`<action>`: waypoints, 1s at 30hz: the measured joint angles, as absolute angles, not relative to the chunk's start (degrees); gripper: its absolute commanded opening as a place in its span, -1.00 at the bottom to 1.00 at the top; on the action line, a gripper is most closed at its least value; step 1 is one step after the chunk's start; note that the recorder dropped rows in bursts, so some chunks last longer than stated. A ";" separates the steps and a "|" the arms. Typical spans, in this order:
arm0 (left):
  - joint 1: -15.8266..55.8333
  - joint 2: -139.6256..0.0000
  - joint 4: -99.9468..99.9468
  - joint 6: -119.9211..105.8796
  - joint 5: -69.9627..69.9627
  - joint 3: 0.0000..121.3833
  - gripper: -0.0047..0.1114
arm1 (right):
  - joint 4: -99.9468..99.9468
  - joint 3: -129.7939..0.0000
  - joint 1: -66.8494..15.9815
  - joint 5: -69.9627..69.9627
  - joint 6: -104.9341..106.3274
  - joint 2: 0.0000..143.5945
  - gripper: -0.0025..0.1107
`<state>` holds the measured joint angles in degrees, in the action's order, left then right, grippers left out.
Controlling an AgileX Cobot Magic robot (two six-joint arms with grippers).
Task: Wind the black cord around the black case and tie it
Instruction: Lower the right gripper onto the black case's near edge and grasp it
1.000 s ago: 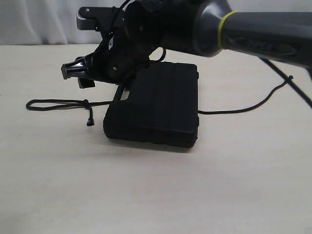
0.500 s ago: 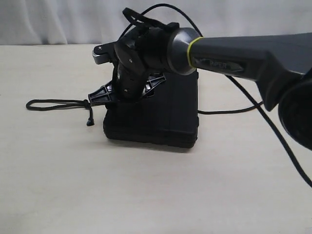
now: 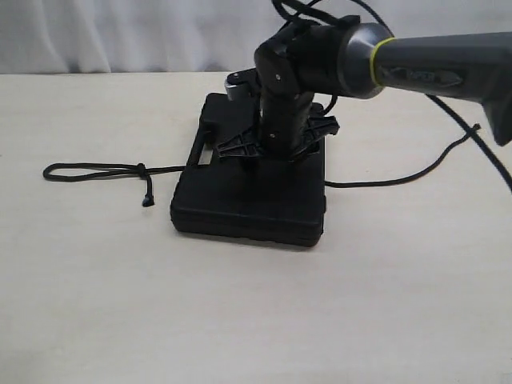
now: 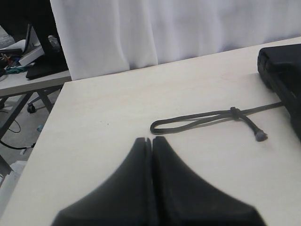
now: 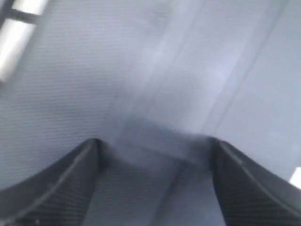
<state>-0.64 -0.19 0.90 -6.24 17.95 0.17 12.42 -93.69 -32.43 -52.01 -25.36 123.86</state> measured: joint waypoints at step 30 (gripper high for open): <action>-0.64 -0.19 0.90 -6.24 17.95 0.17 -0.92 | 8.82 -98.89 -38.17 -51.32 -2.33 126.69 0.18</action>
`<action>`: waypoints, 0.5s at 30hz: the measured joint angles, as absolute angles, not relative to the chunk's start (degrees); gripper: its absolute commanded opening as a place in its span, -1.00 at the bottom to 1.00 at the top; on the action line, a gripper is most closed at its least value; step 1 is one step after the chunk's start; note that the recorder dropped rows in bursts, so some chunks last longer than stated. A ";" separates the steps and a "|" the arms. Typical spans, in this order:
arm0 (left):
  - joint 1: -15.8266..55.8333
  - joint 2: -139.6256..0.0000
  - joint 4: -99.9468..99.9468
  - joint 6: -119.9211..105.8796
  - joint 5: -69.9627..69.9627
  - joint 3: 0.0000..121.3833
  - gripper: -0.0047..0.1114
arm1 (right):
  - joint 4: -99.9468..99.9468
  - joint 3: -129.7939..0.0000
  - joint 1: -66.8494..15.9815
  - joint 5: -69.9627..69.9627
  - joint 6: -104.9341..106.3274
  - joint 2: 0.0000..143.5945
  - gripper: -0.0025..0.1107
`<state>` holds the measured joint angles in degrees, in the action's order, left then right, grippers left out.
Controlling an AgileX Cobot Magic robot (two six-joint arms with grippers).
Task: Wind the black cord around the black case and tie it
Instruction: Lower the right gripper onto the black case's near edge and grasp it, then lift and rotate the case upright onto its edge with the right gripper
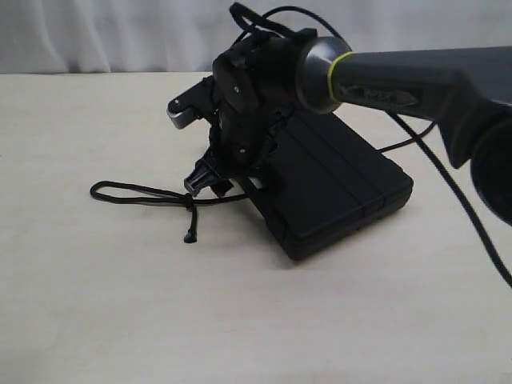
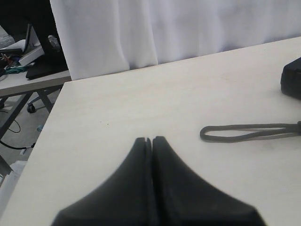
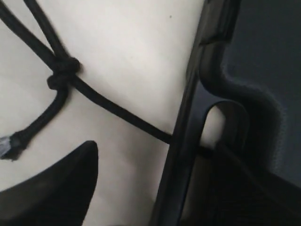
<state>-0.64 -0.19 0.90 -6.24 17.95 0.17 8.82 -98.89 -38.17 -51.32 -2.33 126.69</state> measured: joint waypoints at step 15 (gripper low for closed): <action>-0.64 -0.19 0.90 -6.24 17.95 0.17 -0.92 | 14.60 -99.11 -38.05 -49.42 -5.56 131.28 -0.05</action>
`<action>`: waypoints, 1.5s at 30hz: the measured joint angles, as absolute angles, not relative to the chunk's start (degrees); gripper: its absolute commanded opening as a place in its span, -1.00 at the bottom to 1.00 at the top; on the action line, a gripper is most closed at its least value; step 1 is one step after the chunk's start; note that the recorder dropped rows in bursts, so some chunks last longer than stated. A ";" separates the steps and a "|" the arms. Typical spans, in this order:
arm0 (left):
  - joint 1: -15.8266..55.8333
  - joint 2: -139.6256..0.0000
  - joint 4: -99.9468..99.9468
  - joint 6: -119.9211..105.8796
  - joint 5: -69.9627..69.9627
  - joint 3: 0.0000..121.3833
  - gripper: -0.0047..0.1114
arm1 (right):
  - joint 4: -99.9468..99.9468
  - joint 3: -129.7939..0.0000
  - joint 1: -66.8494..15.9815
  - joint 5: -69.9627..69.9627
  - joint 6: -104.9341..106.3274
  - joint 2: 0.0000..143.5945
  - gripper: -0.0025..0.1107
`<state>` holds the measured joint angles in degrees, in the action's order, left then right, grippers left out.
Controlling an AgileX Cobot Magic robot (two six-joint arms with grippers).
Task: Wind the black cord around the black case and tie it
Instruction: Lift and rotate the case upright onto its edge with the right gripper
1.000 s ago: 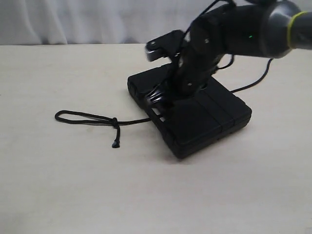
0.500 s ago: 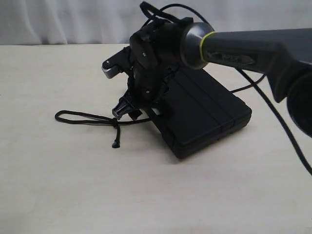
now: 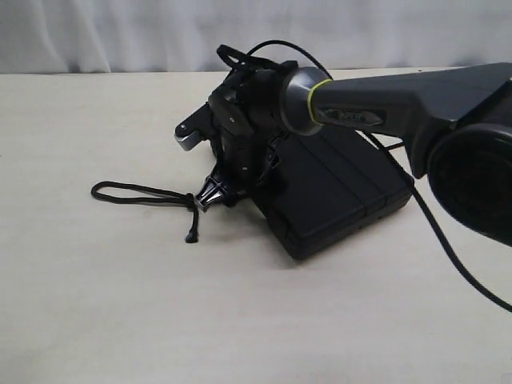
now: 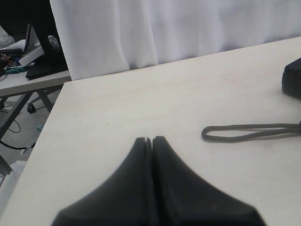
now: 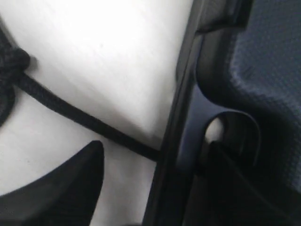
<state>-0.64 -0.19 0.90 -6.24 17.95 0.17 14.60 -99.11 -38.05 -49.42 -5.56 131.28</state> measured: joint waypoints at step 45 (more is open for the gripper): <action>-0.64 -0.19 0.90 -6.24 17.95 0.17 -0.92 | 14.64 -97.75 -23.85 -61.09 -7.68 107.57 -0.88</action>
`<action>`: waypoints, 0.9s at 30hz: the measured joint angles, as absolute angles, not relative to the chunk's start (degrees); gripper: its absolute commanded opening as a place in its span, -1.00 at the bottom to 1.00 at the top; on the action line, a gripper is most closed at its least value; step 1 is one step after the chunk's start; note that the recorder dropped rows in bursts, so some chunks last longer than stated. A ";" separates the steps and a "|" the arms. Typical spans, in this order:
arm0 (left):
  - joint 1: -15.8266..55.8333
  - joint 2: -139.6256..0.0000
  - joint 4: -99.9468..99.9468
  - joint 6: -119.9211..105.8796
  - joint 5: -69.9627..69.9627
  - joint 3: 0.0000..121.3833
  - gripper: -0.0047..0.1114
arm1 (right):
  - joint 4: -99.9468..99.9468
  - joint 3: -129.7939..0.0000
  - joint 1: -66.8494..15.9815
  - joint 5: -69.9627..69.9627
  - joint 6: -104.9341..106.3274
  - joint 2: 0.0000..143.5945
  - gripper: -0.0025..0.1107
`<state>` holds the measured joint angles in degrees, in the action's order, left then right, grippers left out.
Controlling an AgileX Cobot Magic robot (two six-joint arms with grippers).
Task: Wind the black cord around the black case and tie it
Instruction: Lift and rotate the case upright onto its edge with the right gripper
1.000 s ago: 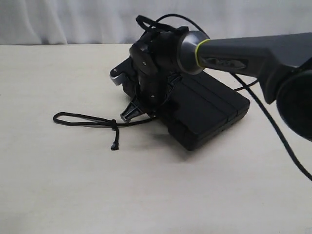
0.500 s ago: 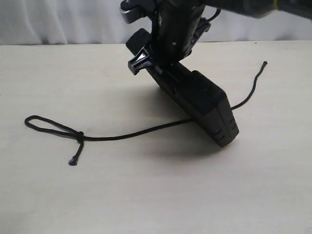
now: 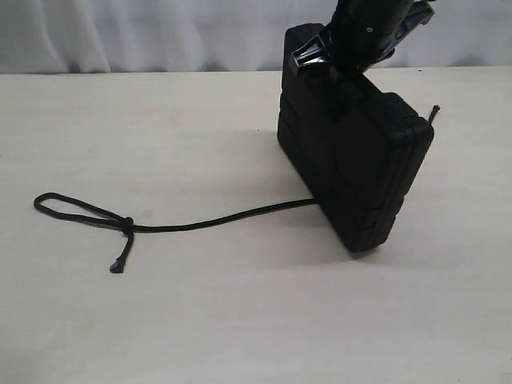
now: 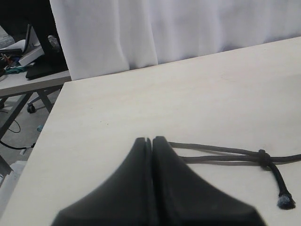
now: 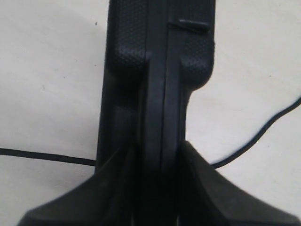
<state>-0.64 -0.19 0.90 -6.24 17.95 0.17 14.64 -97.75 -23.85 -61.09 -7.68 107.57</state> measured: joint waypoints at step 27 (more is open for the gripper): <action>-0.64 -0.19 0.90 -6.24 17.95 0.17 -0.92 | 15.55 -95.06 -23.66 -60.90 -2.38 106.85 0.22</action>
